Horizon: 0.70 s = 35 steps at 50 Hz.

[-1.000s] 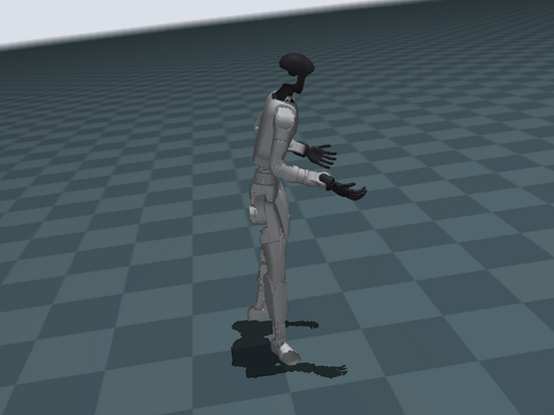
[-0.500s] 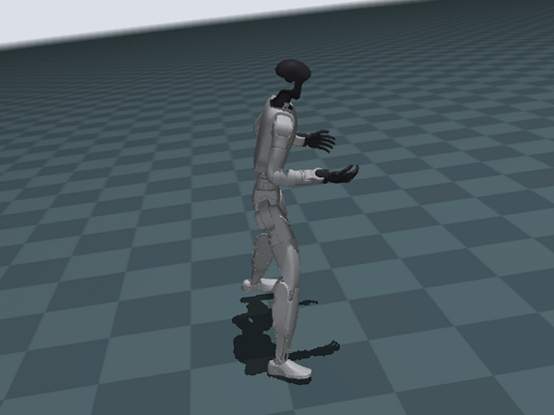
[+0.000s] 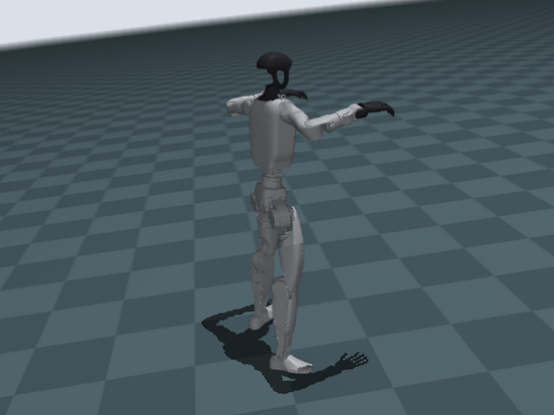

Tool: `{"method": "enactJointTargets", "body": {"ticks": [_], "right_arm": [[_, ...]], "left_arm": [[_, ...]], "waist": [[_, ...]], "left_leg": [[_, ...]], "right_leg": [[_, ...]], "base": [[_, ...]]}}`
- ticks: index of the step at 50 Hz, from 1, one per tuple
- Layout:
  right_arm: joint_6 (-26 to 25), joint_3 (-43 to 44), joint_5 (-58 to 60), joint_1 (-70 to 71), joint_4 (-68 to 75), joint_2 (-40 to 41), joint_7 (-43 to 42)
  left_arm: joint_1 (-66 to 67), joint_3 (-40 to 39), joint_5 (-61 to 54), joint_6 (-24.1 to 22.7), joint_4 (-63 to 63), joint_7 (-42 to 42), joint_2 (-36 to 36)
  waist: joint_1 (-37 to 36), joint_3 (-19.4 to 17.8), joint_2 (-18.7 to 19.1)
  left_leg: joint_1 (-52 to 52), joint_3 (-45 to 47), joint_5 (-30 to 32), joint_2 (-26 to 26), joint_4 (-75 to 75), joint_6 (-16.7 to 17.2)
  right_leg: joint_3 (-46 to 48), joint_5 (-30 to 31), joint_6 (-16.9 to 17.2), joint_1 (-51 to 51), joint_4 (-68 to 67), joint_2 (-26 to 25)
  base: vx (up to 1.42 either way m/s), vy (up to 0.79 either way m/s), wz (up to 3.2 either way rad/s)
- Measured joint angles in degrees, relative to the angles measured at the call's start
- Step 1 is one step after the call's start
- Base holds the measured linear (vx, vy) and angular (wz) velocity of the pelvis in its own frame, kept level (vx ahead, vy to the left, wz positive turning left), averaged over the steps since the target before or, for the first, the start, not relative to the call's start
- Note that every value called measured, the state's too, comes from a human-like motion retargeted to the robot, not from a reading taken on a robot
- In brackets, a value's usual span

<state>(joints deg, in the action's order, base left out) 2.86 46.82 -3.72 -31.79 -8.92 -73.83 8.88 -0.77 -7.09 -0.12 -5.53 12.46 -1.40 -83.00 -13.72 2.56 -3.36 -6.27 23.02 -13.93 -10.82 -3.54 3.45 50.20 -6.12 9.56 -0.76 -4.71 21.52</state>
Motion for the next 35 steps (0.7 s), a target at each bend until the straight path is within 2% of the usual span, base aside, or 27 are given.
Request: {"method": "enactJointTargets", "body": {"ticks": [8,11,13,15,17,19,25,35], "right_arm": [[0.22,-2.87,0.61,1.68,-3.78,0.6,2.1],[0.37,-3.13,0.02,2.45,-4.83,0.88,1.89],[0.71,-3.3,-0.54,3.15,-5.33,0.95,1.35],[1.26,-3.57,-0.74,3.84,-5.64,0.89,0.92],[1.71,-3.93,-0.66,4.33,-5.91,0.72,0.82],[1.84,-4.01,-0.82,4.46,-6.28,0.48,0.85],[2.03,-2.71,-0.97,4.08,-7.02,-0.38,1.02],[2.61,0.45,0.39,3.5,-6.51,-0.93,0.16]], "left_arm": [[2.63,-4.11,1.44,0.93,-2.53,1.69,0.28],[3.34,-5.31,1.92,1.12,-2.81,1.62,0.35],[3.91,-6.01,1.9,0.84,-2.97,1.34,0.41],[4.8,-6.78,1.31,-0.01,-3.14,1.0,0.49],[5.96,-7.73,0.44,-0.91,-3.34,0.59,0.38],[6.69,-8.71,0.15,-0.97,-3.66,0.18,0.08],[6.28,-11.21,2.32,0.28,-5.07,-0.26,0.06],[7.23,-13.66,2.11,-0.77,-4.6,-1.54,0.45]], "waist": [[-1.28,0.38,-2.86],[-0.75,0.64,-2.79],[0.21,0.48,-2.33],[1.84,-0.03,-2.04],[3.83,-0.56,-2.19],[5.68,-0.85,-2.33],[8.65,-0.52,-2.12],[5.32,-2.09,-2.36]], "left_leg": [[-0.86,0.46,-1.59,0.34,-2.13,0.08],[-1.1,-0.01,-1.78,0.16,-2.08,0.91],[-1.05,-0.76,-1.7,-0.24,-2.01,1.82],[-0.83,-1.91,-1.46,-0.3,-2.06,2.42],[-0.74,-3.23,-1.13,0.06,-2.25,2.17],[-0.98,-4.5,-0.86,0.24,-2.47,1.5],[-1.88,-7.55,-0.08,-0.15,-2.09,0.04],[-3.25,-9.98,1.62,0.33,-2.59,-0.46]], "right_leg": [[-1.45,-0.49,0.39,1.12,-0.83,1.14],[-3.61,-2.81,0.6,1.9,-1.8,0.82],[-10.65,-6.81,1.36,3.49,-3.22,-0.63],[-23.5,-10.48,2.53,5.8,-4.61,-3.52],[-36.06,-10.74,3.03,7.18,-4.82,-6.92],[-40.99,-9.6,2.45,7.27,-4.62,-8.54],[-36.5,-8.74,0.68,5.33,-3.29,-8.85],[-33.32,-8.24,3.03,3.53,-1.48,-8.68]], "base": [[-0.01,0.05,-0.08],[-0.01,0.04,0.05],[0.0,0.01,0.31],[0.01,-0.03,0.53],[0.02,-0.05,0.62],[0.01,-0.06,0.57],[0.01,-0.09,0.42],[0.0,-0.07,0.25]]}}
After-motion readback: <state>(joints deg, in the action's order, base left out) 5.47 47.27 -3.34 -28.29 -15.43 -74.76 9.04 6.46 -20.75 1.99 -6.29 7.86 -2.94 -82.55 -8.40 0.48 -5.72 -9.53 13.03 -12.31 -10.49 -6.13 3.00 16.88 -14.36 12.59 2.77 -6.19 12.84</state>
